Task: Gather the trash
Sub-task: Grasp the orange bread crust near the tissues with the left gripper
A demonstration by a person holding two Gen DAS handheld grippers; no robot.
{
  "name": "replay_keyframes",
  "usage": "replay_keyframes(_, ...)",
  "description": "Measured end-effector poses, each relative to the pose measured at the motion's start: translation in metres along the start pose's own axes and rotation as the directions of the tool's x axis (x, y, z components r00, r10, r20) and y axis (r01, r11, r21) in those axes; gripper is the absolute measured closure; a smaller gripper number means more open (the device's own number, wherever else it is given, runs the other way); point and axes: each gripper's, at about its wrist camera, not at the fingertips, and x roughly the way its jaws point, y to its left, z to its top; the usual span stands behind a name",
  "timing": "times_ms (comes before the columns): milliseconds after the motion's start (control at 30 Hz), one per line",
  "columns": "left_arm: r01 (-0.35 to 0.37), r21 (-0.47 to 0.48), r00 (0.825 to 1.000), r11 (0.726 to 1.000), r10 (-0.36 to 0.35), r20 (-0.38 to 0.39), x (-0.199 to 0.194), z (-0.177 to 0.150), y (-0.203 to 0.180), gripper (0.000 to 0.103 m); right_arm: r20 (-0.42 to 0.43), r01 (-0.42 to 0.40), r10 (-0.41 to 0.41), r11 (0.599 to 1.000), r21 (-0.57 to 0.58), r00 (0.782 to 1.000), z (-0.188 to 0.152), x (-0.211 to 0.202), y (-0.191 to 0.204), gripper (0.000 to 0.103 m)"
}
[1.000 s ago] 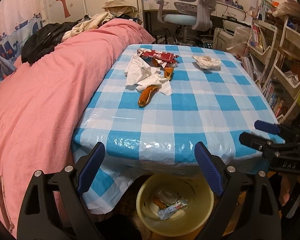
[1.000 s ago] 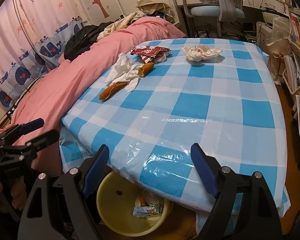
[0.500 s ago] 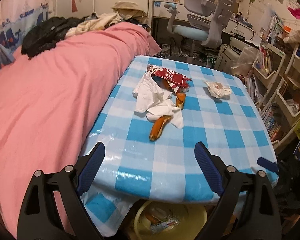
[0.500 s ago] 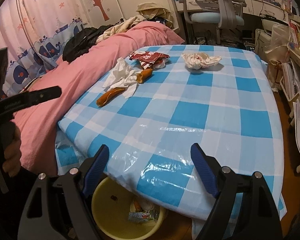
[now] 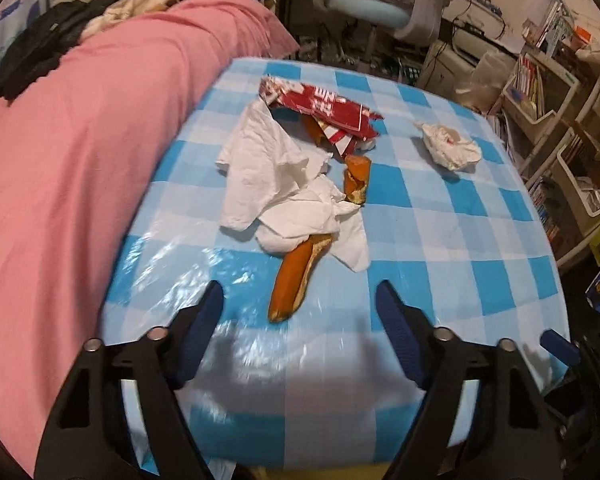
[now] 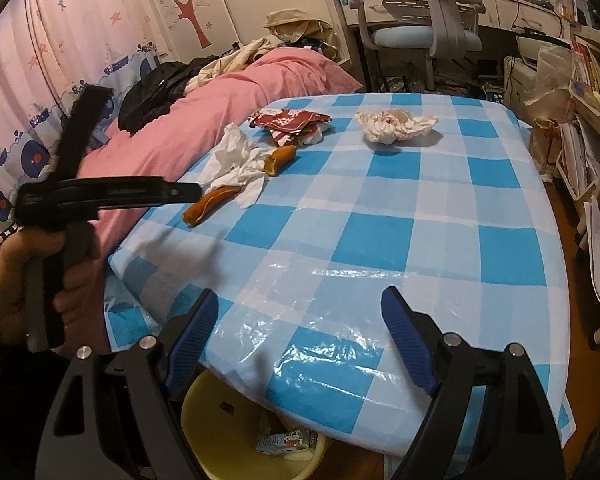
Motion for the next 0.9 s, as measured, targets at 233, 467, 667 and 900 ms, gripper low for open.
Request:
replay_keyframes(233,0.032,0.052,0.996,0.998,-0.028,-0.081,0.035,0.011,-0.009,0.076,-0.005,-0.001,0.001,1.0,0.016,1.0,0.003,0.005,-0.003,0.023)
replay_keyframes(467,0.071,0.066,0.994,0.995,-0.066,-0.085,0.011,0.014,-0.003,0.087,-0.01,-0.006,0.006,1.0,0.021,1.0,0.006,0.013,-0.001,0.023)
replay_keyframes(667,0.099,0.066,0.995,0.993,-0.097,-0.039,-0.029,0.012,0.017,0.087,-0.02,-0.017,0.017,1.0,0.001,1.0,0.015,0.025,0.01,0.023)
replay_keyframes(900,0.1,-0.118,0.993,0.988,-0.091,0.077,-0.052,0.025,0.059,0.086,-0.024,-0.071,0.07,0.996,-0.047,0.997,0.051,0.061,0.044,0.023)
